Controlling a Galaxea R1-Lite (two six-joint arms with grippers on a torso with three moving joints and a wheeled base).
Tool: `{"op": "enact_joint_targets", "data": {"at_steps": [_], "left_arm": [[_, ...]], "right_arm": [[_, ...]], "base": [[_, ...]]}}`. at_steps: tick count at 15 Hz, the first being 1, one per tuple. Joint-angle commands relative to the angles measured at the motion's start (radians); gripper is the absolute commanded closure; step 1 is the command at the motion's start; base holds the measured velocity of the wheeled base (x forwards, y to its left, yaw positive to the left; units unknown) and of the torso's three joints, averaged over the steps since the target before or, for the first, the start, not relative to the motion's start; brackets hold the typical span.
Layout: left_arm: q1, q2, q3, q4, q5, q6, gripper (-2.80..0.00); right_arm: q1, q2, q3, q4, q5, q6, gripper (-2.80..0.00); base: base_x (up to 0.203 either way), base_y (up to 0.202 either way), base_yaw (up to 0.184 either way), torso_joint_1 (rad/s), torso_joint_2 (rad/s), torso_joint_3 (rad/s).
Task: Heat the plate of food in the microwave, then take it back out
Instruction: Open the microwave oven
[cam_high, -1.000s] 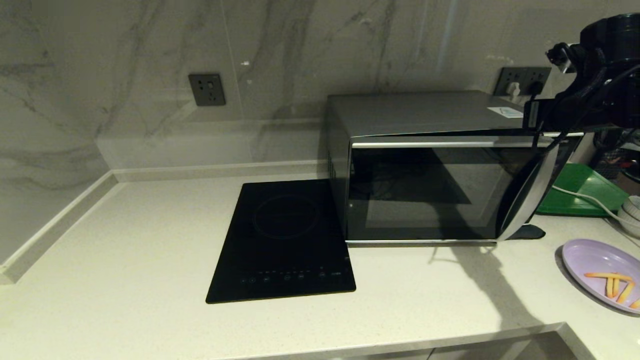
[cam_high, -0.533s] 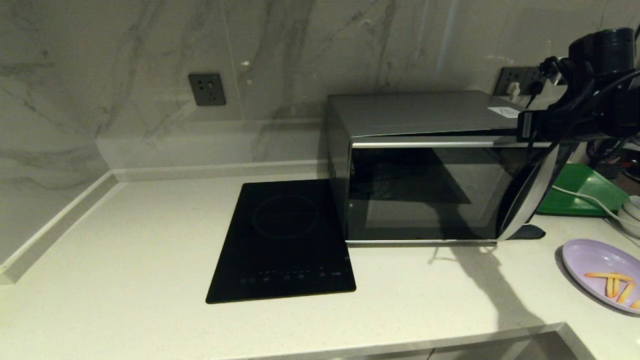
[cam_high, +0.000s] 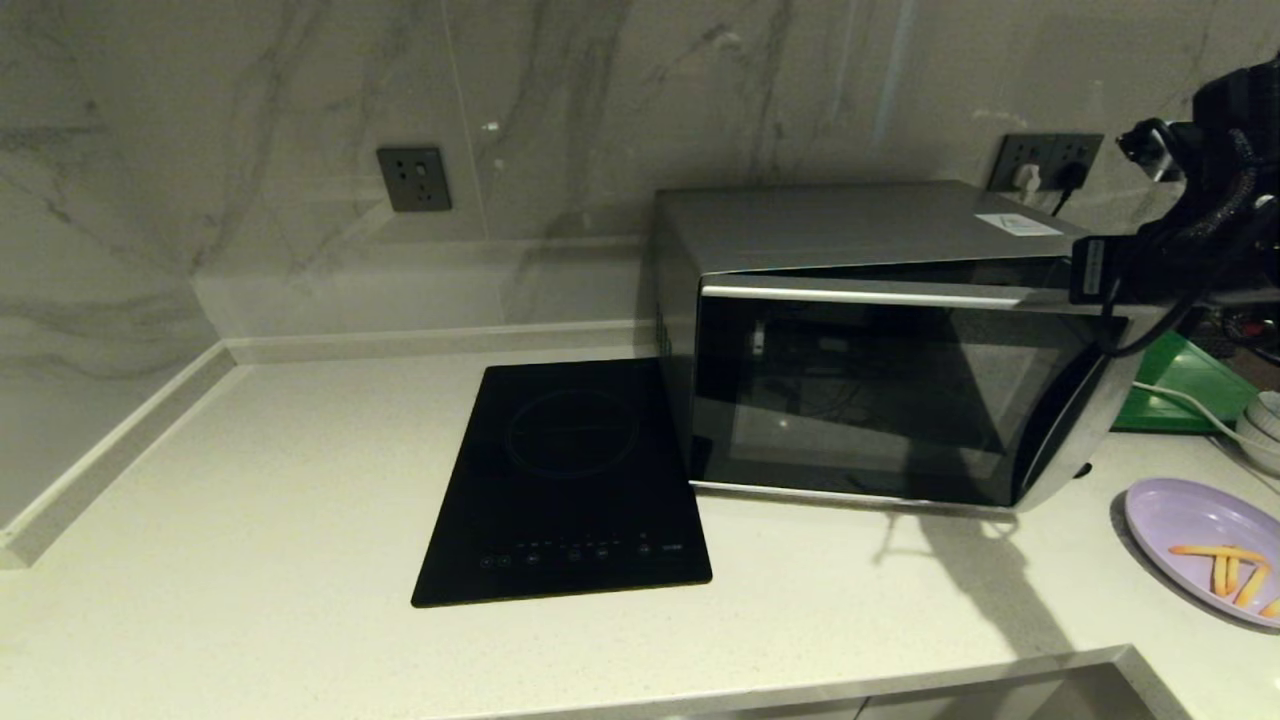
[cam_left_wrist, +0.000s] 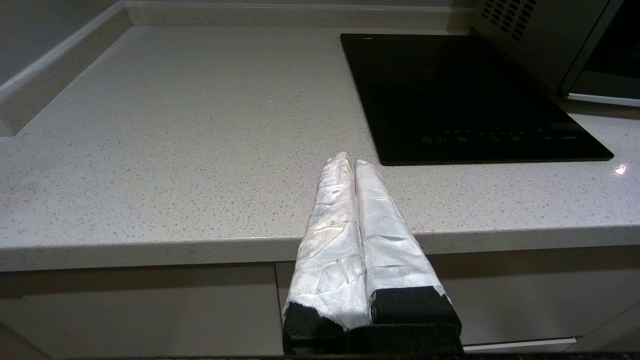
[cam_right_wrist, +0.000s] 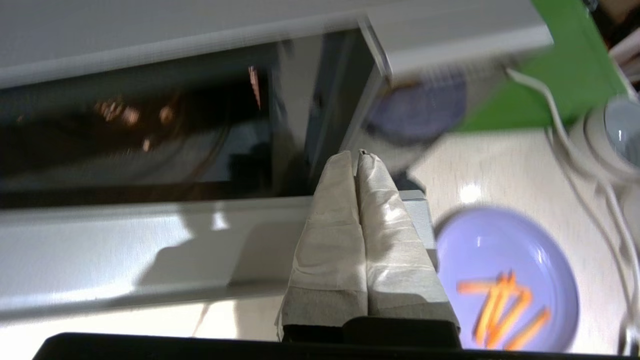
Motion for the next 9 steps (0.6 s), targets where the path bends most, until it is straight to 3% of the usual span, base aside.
{"op": "enact_joint_targets", "data": {"at_steps": [1, 3, 7, 9], "left_arm": [[0.000, 0.001, 0.000, 0.000, -0.001, -0.001, 0.00], [0.000, 0.001, 0.000, 0.000, 0.001, -0.001, 0.00], [0.000, 0.001, 0.000, 0.000, 0.000, -0.001, 0.00], [0.000, 0.001, 0.000, 0.000, -0.001, -0.001, 0.00]], "right_arm": [[0.022, -0.149, 0.114, 0.000, -0.002, 0.020, 0.00], [0.069, -0.251, 0.213, 0.000, -0.002, 0.063, 0.00], [0.204, -0.460, 0.398, 0.001, -0.010, 0.267, 0.00], [0.230, -0.553, 0.473, 0.001, -0.013, 0.330, 0.00]], "base": [[0.000, 0.000, 0.000, 0.000, 0.00, 0.000], [0.000, 0.000, 0.000, 0.000, 0.00, 0.000], [0.000, 0.000, 0.000, 0.000, 0.00, 0.000], [0.000, 0.000, 0.000, 0.000, 0.00, 0.000]]}}
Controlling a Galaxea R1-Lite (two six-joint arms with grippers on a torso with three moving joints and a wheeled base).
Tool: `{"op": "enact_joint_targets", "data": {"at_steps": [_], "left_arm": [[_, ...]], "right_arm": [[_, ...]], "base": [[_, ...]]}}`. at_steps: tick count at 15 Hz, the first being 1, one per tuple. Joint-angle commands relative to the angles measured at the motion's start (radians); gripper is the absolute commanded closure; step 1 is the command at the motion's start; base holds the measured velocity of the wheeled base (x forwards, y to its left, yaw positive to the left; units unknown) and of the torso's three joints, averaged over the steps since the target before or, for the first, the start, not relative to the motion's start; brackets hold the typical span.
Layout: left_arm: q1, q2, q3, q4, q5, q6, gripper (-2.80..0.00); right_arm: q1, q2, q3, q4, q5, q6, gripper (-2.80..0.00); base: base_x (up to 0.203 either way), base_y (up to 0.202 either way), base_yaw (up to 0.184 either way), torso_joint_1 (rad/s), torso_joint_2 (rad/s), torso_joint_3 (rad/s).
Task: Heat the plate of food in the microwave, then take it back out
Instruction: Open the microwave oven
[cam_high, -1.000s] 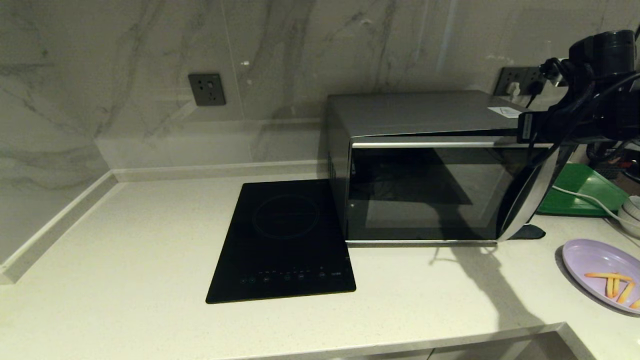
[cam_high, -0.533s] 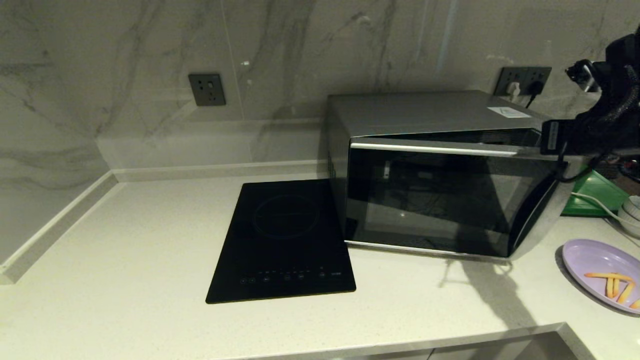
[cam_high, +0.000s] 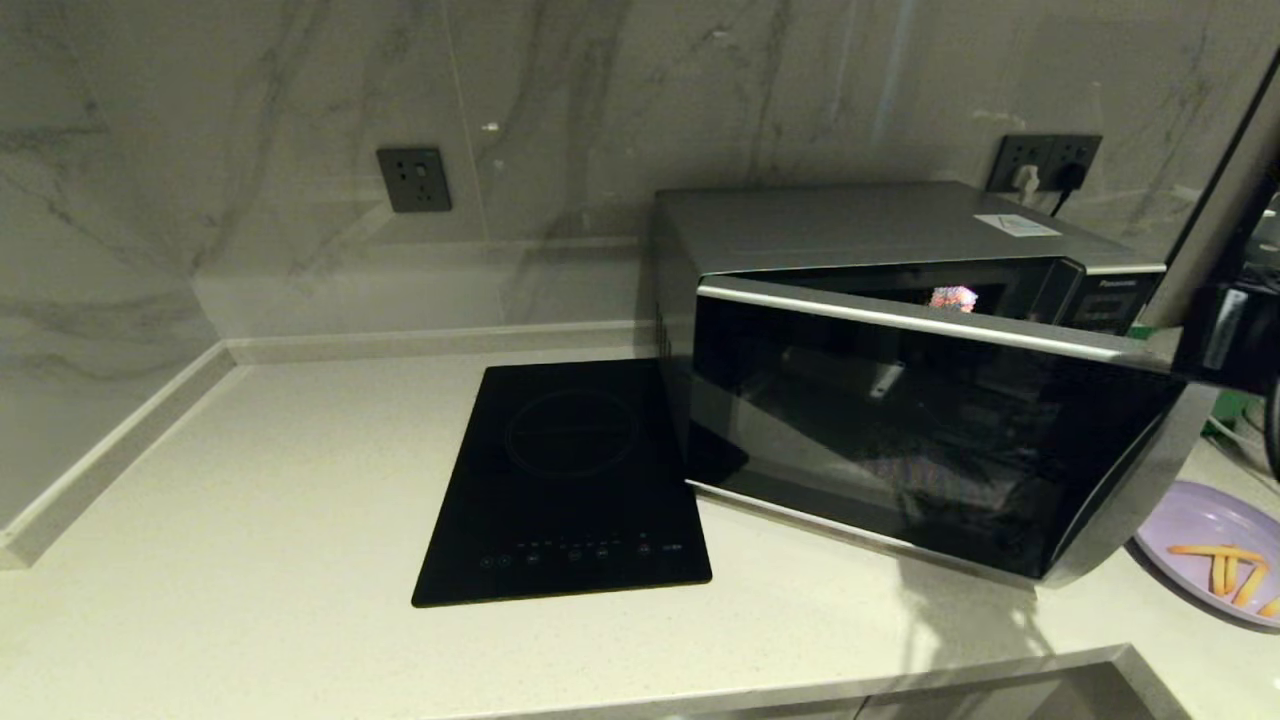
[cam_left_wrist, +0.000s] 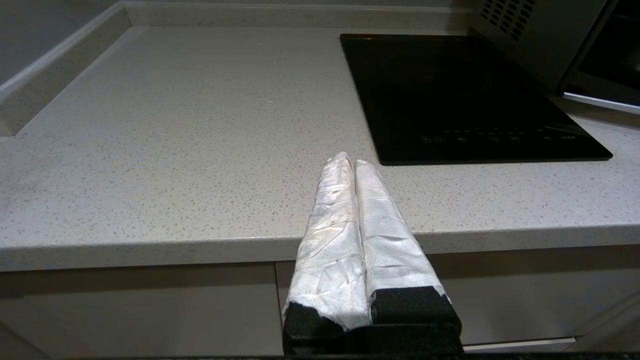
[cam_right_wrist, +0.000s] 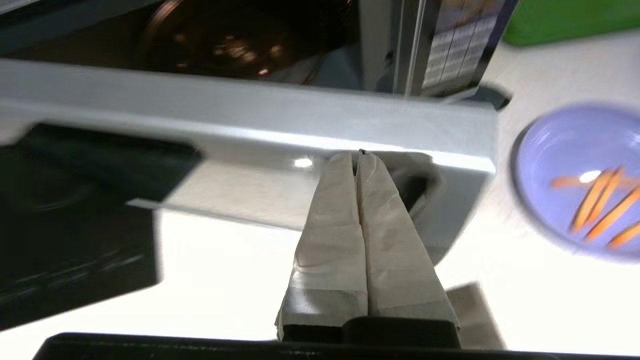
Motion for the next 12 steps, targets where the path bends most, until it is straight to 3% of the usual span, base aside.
{"op": "enact_joint_targets", "data": {"at_steps": [1, 4, 8, 12], "left_arm": [[0.000, 0.001, 0.000, 0.000, 0.002, -0.001, 0.00], [0.000, 0.001, 0.000, 0.000, 0.001, -0.001, 0.00], [0.000, 0.001, 0.000, 0.000, 0.000, -0.001, 0.00], [0.000, 0.001, 0.000, 0.000, 0.002, -0.001, 0.00]], "right_arm": [[0.027, -0.152, 0.069, 0.001, -0.005, 0.048, 0.00], [-0.007, -0.212, 0.101, 0.000, -0.088, 0.093, 0.00], [-0.178, -0.327, 0.248, 0.001, -0.100, 0.177, 0.00], [-0.183, -0.241, 0.304, -0.002, -0.100, 0.277, 0.00]], "base": [[0.000, 0.000, 0.000, 0.000, 0.00, 0.000], [0.000, 0.000, 0.000, 0.000, 0.00, 0.000], [0.000, 0.000, 0.000, 0.000, 0.00, 0.000], [0.000, 0.000, 0.000, 0.000, 0.00, 0.000]]}}
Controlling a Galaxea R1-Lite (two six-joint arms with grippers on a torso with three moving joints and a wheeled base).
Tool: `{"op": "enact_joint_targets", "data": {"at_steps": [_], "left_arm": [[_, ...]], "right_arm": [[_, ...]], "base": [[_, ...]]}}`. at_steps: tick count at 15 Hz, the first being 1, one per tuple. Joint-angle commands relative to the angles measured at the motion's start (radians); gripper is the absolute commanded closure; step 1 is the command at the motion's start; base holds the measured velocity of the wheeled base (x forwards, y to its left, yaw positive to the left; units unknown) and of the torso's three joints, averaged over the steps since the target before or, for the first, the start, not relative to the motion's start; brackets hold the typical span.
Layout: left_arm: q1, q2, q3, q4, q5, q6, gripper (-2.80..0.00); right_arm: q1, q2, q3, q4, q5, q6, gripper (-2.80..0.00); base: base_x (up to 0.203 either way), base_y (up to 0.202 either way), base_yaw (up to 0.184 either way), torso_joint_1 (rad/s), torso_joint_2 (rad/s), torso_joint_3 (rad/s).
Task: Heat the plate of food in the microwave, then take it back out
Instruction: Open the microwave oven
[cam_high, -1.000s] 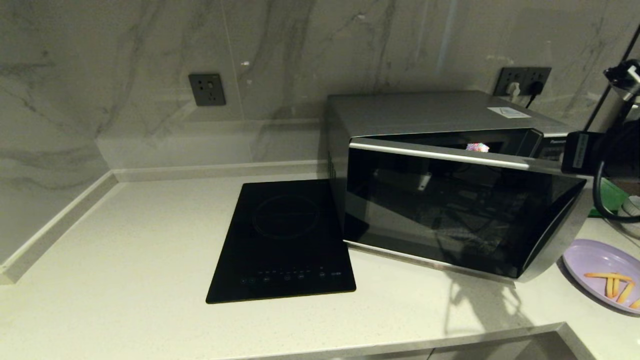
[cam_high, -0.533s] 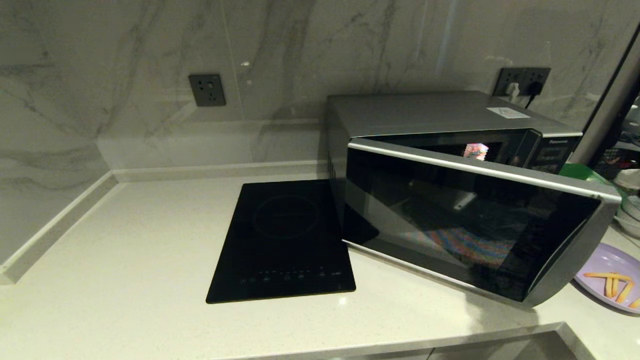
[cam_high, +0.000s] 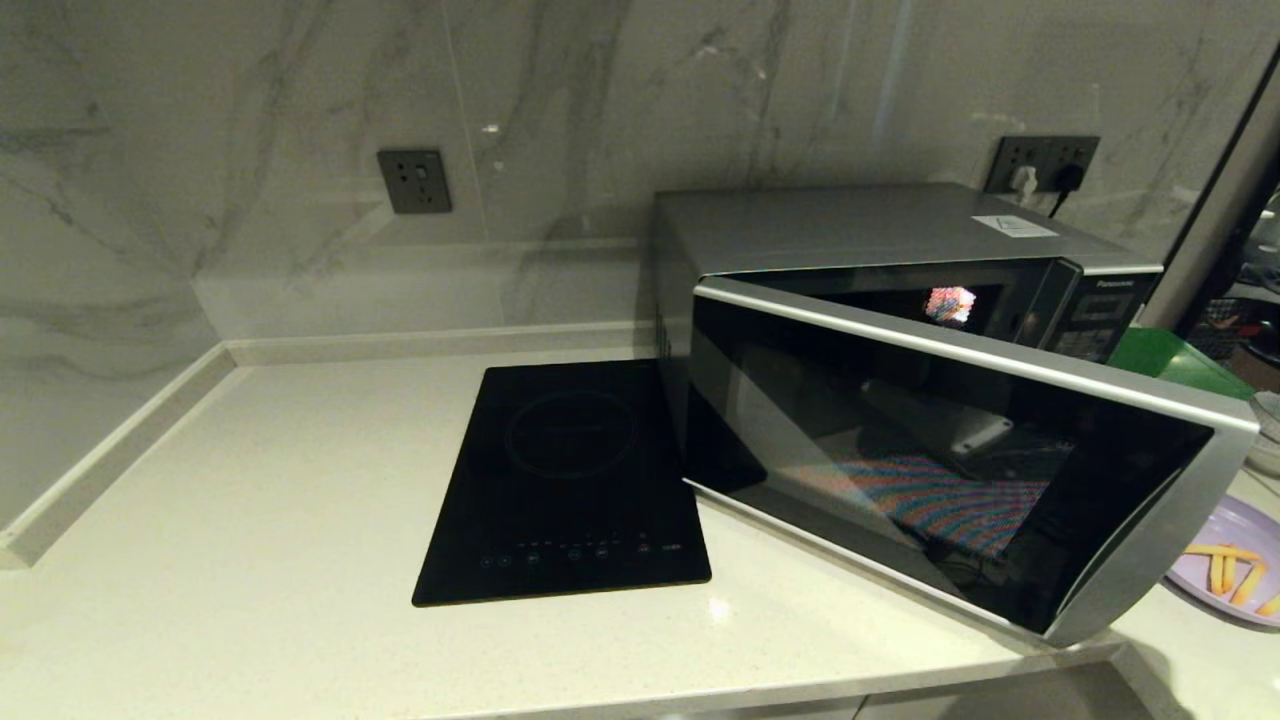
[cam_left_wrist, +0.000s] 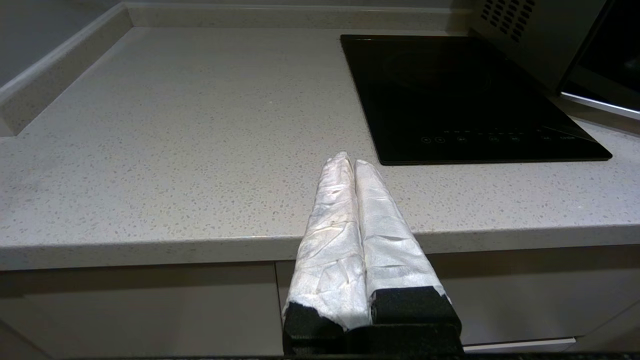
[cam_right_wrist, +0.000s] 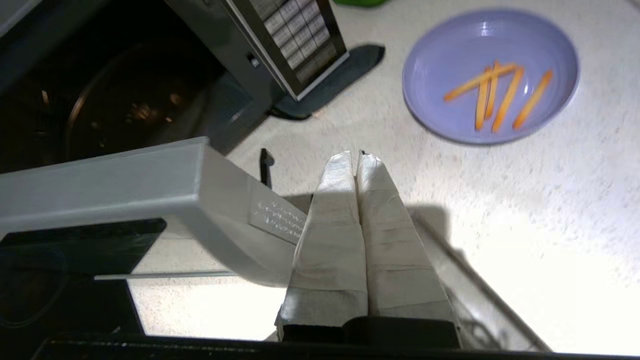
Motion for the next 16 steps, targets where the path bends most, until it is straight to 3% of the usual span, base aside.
{"op": "enact_joint_targets", "data": {"at_steps": [1, 4, 6, 16], "left_arm": [[0.000, 0.001, 0.000, 0.000, 0.000, -0.001, 0.00], [0.000, 0.001, 0.000, 0.000, 0.000, -0.001, 0.00], [0.000, 0.001, 0.000, 0.000, 0.000, -0.001, 0.00], [0.000, 0.001, 0.000, 0.000, -0.001, -0.001, 0.00]], "right_arm": [[-0.003, 0.087, 0.018, -0.012, 0.005, 0.033, 0.00], [-0.002, 0.172, 0.045, -0.121, 0.030, 0.067, 0.00], [-0.002, 0.169, 0.048, -0.121, 0.066, 0.069, 0.00], [0.039, 0.005, 0.089, -0.114, 0.069, 0.070, 0.00]], "base": [[0.000, 0.000, 0.000, 0.000, 0.00, 0.000], [0.000, 0.000, 0.000, 0.000, 0.00, 0.000], [0.000, 0.000, 0.000, 0.000, 0.00, 0.000], [0.000, 0.000, 0.000, 0.000, 0.00, 0.000]]}}
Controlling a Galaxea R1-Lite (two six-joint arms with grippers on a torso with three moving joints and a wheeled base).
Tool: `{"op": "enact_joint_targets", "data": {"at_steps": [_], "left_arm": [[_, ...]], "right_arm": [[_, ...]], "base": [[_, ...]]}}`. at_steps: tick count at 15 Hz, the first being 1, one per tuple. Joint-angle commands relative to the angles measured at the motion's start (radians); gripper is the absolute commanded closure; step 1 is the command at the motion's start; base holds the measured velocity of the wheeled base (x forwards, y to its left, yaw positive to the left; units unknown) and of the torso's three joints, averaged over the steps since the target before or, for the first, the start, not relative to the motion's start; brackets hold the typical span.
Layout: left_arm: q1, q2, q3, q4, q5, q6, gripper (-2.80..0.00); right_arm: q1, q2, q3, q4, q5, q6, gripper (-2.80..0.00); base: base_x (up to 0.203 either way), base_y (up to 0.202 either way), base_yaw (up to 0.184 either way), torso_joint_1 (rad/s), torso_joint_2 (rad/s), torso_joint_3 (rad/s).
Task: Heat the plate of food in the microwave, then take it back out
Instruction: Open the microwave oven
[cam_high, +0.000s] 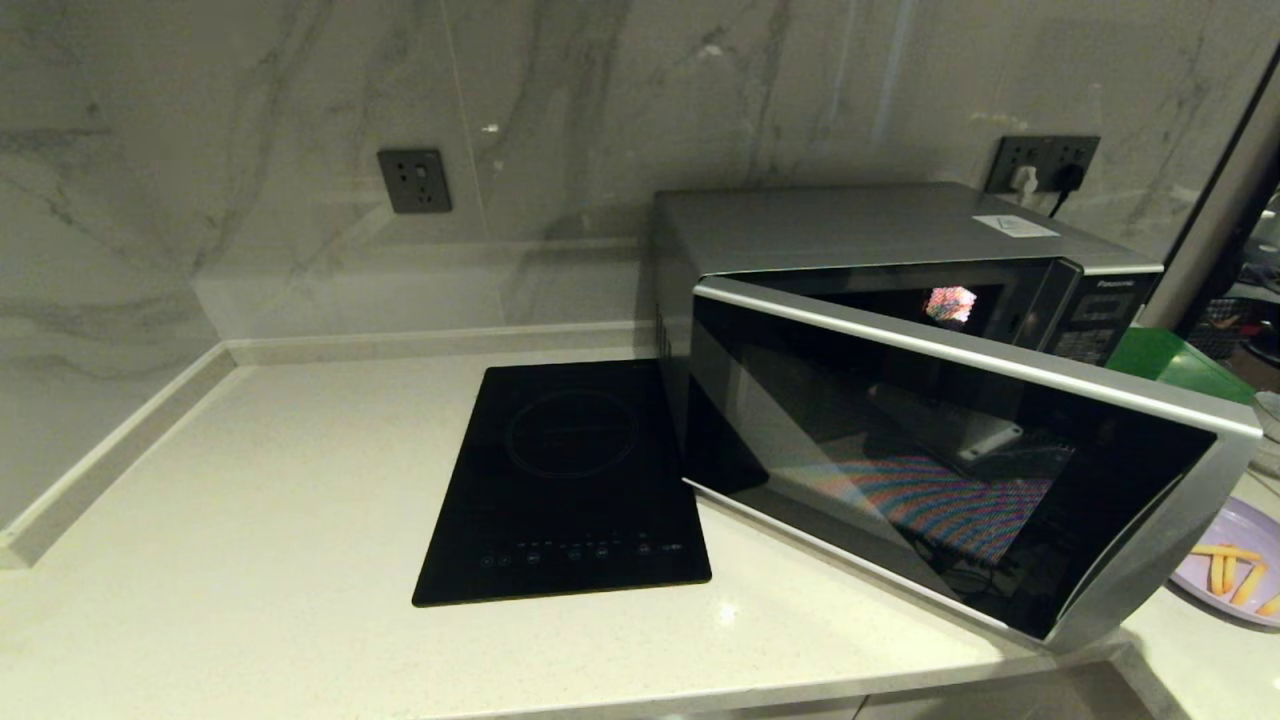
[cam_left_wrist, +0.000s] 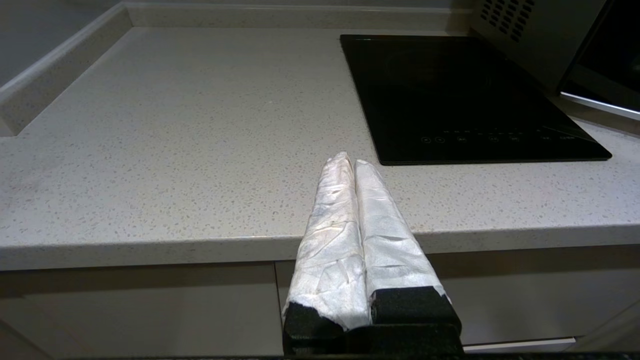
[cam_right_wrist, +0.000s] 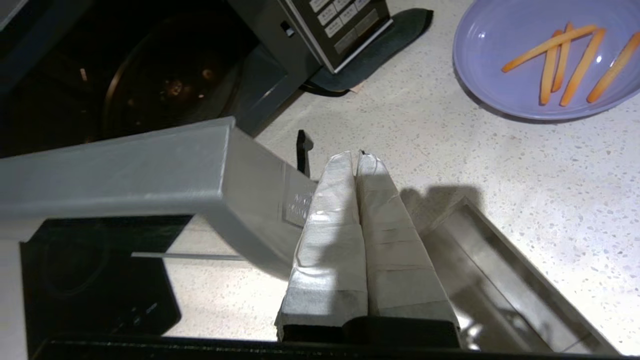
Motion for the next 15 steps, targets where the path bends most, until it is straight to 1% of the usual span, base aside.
{"op": "enact_joint_targets", "data": {"at_steps": [1, 4, 5, 7, 8, 11, 12, 13, 15], "left_arm": [[0.000, 0.001, 0.000, 0.000, 0.001, 0.000, 0.00], [0.000, 0.001, 0.000, 0.000, -0.001, 0.000, 0.00], [0.000, 0.001, 0.000, 0.000, 0.001, 0.000, 0.00], [0.000, 0.001, 0.000, 0.000, 0.001, 0.000, 0.00], [0.000, 0.001, 0.000, 0.000, 0.001, 0.000, 0.00], [0.000, 0.001, 0.000, 0.000, 0.000, 0.000, 0.00], [0.000, 0.001, 0.000, 0.000, 0.001, 0.000, 0.00], [0.000, 0.001, 0.000, 0.000, -0.001, 0.000, 0.00], [0.000, 0.001, 0.000, 0.000, 0.001, 0.000, 0.00]], "right_arm": [[0.015, -0.057, 0.013, 0.001, -0.002, 0.004, 0.00], [0.058, -0.096, 0.008, 0.001, 0.002, 0.004, 0.00], [0.069, -0.101, 0.006, 0.001, 0.021, 0.004, 0.00], [0.071, -0.094, 0.001, 0.000, 0.056, 0.004, 0.00], [0.071, -0.079, -0.004, 0.000, 0.062, 0.004, 0.00], [0.066, -0.018, -0.040, 0.000, 0.049, -0.006, 0.00], [0.060, -0.013, -0.065, 0.000, 0.022, -0.020, 0.00], [0.056, -0.007, -0.088, -0.002, -0.008, -0.069, 0.00], [0.053, 0.014, -0.151, -0.006, -0.030, -0.191, 0.00]], "base": [[0.000, 0.000, 0.000, 0.000, 0.00, 0.000], [0.000, 0.000, 0.000, 0.000, 0.00, 0.000], [0.000, 0.000, 0.000, 0.000, 0.00, 0.000], [0.000, 0.000, 0.000, 0.000, 0.00, 0.000], [0.000, 0.000, 0.000, 0.000, 0.00, 0.000], [0.000, 0.000, 0.000, 0.000, 0.00, 0.000], [0.000, 0.000, 0.000, 0.000, 0.00, 0.000], [0.000, 0.000, 0.000, 0.000, 0.00, 0.000], [0.000, 0.000, 0.000, 0.000, 0.00, 0.000]]}}
